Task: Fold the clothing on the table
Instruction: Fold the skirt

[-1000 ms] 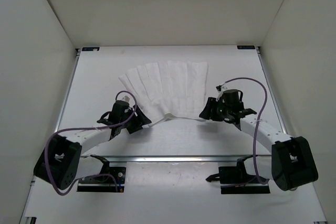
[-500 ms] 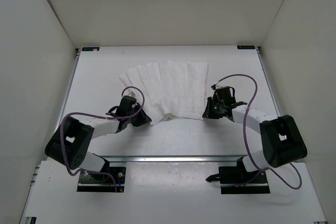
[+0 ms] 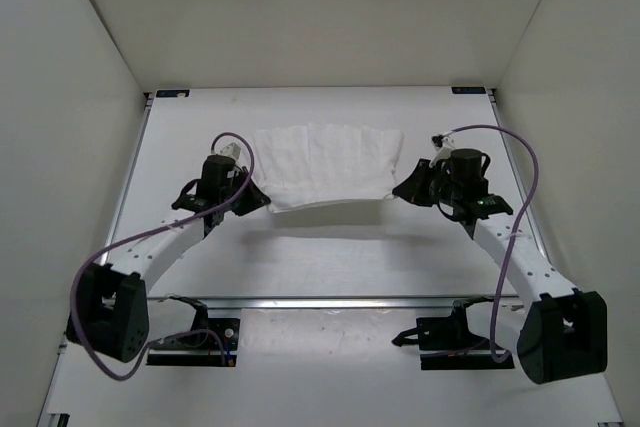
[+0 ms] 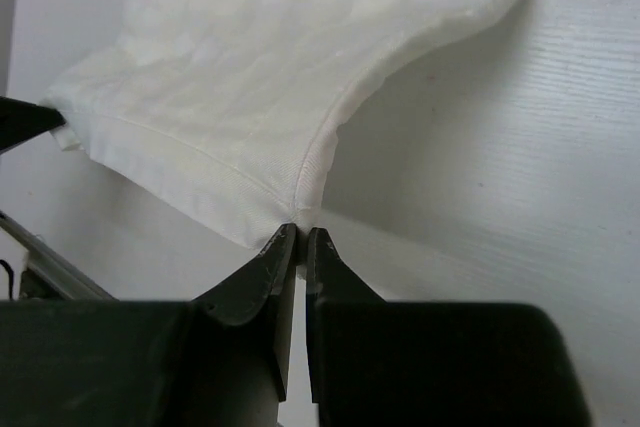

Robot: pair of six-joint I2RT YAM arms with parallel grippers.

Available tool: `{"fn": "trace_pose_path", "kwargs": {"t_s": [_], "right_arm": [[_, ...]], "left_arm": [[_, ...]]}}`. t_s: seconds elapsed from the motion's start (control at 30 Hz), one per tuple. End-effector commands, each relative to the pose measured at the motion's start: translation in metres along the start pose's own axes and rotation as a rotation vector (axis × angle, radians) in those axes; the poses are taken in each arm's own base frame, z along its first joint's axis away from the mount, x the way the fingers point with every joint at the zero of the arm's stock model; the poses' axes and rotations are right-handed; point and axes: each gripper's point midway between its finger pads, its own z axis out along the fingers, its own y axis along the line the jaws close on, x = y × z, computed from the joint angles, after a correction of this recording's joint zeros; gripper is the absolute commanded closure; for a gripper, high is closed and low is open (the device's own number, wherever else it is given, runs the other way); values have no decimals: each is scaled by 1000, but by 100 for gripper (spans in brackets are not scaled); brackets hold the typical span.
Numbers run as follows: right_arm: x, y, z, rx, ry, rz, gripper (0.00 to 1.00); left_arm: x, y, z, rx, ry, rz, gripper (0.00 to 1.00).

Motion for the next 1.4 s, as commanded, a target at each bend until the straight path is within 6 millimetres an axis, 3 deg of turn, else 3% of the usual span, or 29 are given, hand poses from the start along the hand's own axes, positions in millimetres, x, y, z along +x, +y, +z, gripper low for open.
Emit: {"fn": "trace_pose_path", "kwargs": {"t_s": [0.0, 0.1, 0.17, 0.2, 0.23, 0.27, 0.3, 0.33, 0.37, 0.43, 0.47, 0.53, 0.57, 0.6, 0.63, 0.67, 0.7, 0.73, 0.77, 0.8, 0.83, 0.9, 0.93, 0.97, 1.03, 1.13, 1.27, 1.3, 1.37], "right_arm": [[-8, 12, -23, -35, -7, 7, 100], [-5, 21, -33, -61, 14, -5, 100], [-16, 34, -39, -102, -3, -12, 100], [-31, 43, -40, -117, -29, -27, 100], [-53, 48, -36, -114, -55, -52, 100], [-58, 44, -25, -94, -35, -52, 99], [-90, 61, -27, -131, -89, -89, 100], [-117, 69, -20, -155, -105, -99, 100], [-131, 77, -18, -184, -109, -104, 100], [-188, 101, -22, -196, -185, -155, 100], [-210, 115, -30, -188, -227, -196, 100], [-231, 130, -43, -170, -275, -243, 100], [-233, 133, -50, -166, -288, -253, 100], [-221, 130, -48, -168, -272, -246, 100], [-219, 130, -50, -176, -283, -251, 100], [-202, 120, -47, -174, -267, -233, 100], [-180, 105, -40, -166, -234, -207, 100], [-171, 96, -39, -159, -231, -196, 100], [-143, 82, -31, -154, -186, -169, 100], [-112, 62, -22, -136, -129, -131, 100], [-99, 60, -26, -141, -125, -134, 100], [-34, 28, -15, -104, -16, -66, 100], [-3, 16, -14, -83, 34, -22, 100], [8, 14, -19, -78, 38, -18, 100], [55, -2, -21, -38, 115, 38, 100], [88, -7, -31, 0, 176, 80, 99], [111, -4, -47, 56, 220, 75, 100], [116, -1, -53, 52, 224, 80, 100], [119, 8, -62, 31, 211, 93, 100]], "left_arm": [[0, 10, -24, -58, -8, 74, 100], [4, 4, -37, -9, 1, 60, 100], [-16, -18, -51, 50, -57, 63, 100], [-35, -33, -59, 84, -98, 70, 100], [-47, -34, -58, 72, -116, 70, 100], [-72, -47, -59, 84, -139, 94, 100], [-106, -63, -69, 103, -188, 93, 100], [-118, -65, -56, 81, -169, 106, 100], [-152, -78, -59, 88, -197, 114, 100], [-206, -121, -85, 136, -272, 146, 100], [-219, -123, -84, 133, -278, 143, 100], [-242, -149, -113, 188, -317, 164, 100], [-244, -147, -111, 184, -312, 153, 100], [-236, -145, -112, 187, -301, 157, 100], [-219, -136, -96, 178, -262, 157, 100], [-219, -139, -107, 198, -307, 169, 100], [-192, -119, -93, 172, -252, 137, 100], [-167, -103, -82, 170, -219, 134, 100], [-157, -98, -76, 180, -215, 119, 100], [-107, -59, -50, 132, -119, 75, 100], [-88, -55, -54, 144, -106, 63, 100], [-19, -16, -38, 123, -23, 24, 100], [-2, -10, -34, 126, -1, -4, 100], [32, 7, -32, 104, 49, -25, 100], [80, 35, -30, 68, 114, -55, 100], [110, 43, -39, 74, 154, -64, 100], [115, 52, -61, 45, 140, -63, 100], [103, 45, -68, 65, 102, -54, 100], [102, 39, -80, 74, 105, -43, 100]]}}
